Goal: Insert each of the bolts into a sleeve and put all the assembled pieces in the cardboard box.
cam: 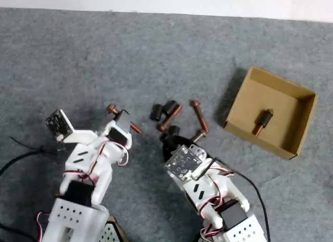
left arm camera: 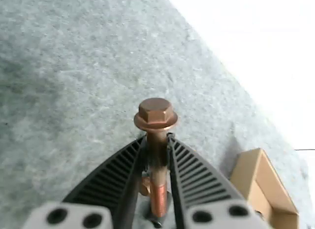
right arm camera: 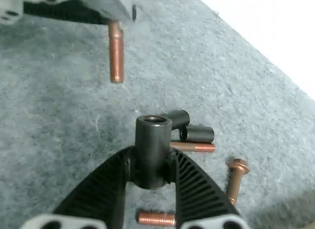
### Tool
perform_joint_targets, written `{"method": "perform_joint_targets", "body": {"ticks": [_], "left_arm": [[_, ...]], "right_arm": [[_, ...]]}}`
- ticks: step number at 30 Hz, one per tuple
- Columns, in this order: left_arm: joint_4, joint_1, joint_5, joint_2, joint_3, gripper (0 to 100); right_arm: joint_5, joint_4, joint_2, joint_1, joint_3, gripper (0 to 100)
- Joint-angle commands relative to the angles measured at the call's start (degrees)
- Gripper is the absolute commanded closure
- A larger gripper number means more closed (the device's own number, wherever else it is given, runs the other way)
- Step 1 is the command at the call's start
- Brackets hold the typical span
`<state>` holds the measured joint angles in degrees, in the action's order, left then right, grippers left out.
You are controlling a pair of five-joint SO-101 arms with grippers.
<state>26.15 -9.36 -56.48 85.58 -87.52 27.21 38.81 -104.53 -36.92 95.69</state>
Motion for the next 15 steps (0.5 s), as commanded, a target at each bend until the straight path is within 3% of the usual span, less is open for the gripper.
{"method": "perform_joint_targets", "body": {"ticks": [1, 7, 15], "left_arm": [[-1.8, -5.0, 0.4, 6.6, -1.3, 99], [-1.8, -9.1, 0.5, 17.2, -6.9, 99], [-1.8, -5.2, 0.2, 19.2, -6.1, 99]], "right_arm": [[0.6, -1.7, -0.7, -2.0, 8.3, 99.4], [0.7, -1.6, -0.7, -2.8, 8.3, 99.4], [4.0, -1.4, -0.7, -2.7, 8.3, 99.4]]}}
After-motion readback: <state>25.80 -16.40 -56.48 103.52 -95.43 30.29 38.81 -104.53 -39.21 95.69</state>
